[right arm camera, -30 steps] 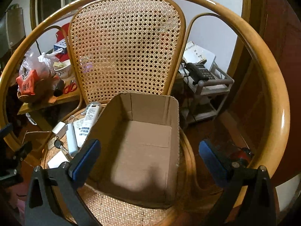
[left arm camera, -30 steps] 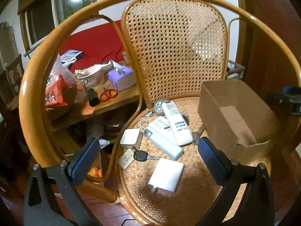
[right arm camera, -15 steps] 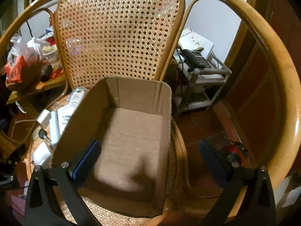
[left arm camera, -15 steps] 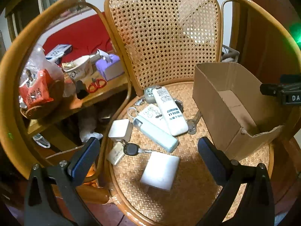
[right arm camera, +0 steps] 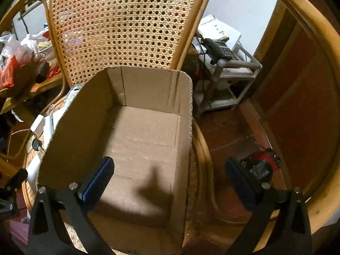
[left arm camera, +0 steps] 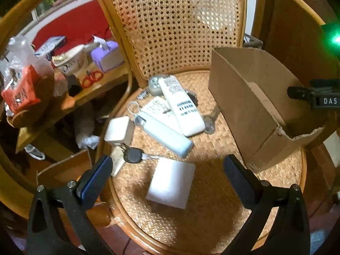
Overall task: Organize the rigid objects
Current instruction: 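Move the right tool onto the cardboard box wall and grip it, then grasp the white square power adapter with the left gripper, then carry the adapter into the box and open the left gripper, then move the left gripper back to the white bottle on the seat, then grasp the white bottle with the left gripper and lift it, then lower the bottle into the box and open the left gripper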
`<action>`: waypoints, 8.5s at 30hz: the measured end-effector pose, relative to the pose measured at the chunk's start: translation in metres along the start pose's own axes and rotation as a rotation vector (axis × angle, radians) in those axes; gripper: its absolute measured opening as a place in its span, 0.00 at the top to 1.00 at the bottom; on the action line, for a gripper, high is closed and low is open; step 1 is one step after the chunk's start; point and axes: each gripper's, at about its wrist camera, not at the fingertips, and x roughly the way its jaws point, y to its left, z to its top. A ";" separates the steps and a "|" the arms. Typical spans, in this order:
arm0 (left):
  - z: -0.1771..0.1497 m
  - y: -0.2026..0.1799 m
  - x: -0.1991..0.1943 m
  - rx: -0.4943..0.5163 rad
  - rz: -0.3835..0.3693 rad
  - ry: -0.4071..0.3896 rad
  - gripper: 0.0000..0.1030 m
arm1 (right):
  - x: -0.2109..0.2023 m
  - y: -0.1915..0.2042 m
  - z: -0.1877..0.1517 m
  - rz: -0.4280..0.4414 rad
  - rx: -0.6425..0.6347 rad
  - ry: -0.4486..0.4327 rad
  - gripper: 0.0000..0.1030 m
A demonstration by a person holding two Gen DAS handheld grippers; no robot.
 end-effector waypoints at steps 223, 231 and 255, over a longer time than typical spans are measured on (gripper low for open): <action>0.029 0.023 0.033 -0.215 -0.108 0.044 0.75 | 0.041 -0.016 -0.017 -0.007 0.097 0.122 0.95; 0.037 0.013 -0.001 -0.176 -0.062 -0.063 0.75 | 0.041 -0.015 -0.016 -0.004 0.095 0.121 0.95; 0.111 -0.113 0.026 -0.003 -0.240 -0.070 0.75 | 0.045 -0.016 -0.015 0.008 0.098 0.125 0.95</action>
